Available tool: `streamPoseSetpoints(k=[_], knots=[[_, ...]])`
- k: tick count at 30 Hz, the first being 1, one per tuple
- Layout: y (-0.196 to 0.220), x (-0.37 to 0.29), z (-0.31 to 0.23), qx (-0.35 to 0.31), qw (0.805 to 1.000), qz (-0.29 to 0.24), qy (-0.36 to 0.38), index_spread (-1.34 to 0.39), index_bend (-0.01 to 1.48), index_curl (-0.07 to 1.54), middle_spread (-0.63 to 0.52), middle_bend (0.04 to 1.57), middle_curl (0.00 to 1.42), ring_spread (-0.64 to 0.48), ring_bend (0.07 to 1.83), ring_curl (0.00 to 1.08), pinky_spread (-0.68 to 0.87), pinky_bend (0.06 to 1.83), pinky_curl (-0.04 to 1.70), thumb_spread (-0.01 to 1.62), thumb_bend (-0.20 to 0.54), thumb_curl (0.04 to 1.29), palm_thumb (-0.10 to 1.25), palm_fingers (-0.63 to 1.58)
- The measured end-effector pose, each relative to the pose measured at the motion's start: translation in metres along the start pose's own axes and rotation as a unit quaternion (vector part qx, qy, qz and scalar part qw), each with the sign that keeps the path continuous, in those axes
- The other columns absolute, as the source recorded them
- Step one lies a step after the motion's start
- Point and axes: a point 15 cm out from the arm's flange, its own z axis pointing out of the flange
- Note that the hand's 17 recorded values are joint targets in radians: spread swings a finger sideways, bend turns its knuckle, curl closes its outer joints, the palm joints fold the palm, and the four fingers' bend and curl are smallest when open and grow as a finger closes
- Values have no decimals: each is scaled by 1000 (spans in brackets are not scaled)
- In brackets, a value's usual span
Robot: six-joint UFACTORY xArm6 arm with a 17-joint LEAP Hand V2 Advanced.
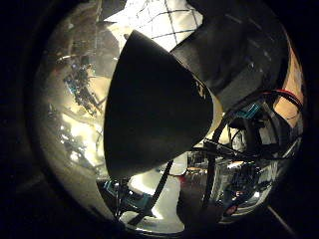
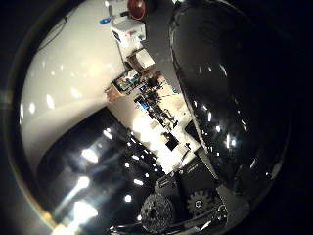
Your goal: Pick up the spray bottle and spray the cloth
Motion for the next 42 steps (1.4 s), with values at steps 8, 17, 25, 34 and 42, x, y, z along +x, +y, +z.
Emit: streamPoseSetpoints(k=[8,17,25,34,42], knots=[[-12,6,11,-18,1000,8,-7,-266,1122,842,-165,1320,819,-242,1339,862,-207,1052,1436,1113,-12,716,955,1098],[1,-32,3,0,998,-40,-40,-264,1115,840,-169,1314,829,-249,1339,862,-206,1053,1445,1139,-11,704,955,1093],[18,-100,-13,54,982,-152,-97,-263,1116,839,-170,1310,835,-249,1335,866,-205,1052,1447,1144,-13,695,952,1092],[7,-161,-15,109,938,-293,-148,-265,1115,841,-173,1295,846,-246,1329,872,-206,1049,1452,1145,-12,687,951,1080],[-19,-197,27,104,882,-397,-233,-262,1106,852,-177,1285,865,-253,1314,883,-208,1039,1467,1143,-11,678,948,1063]])
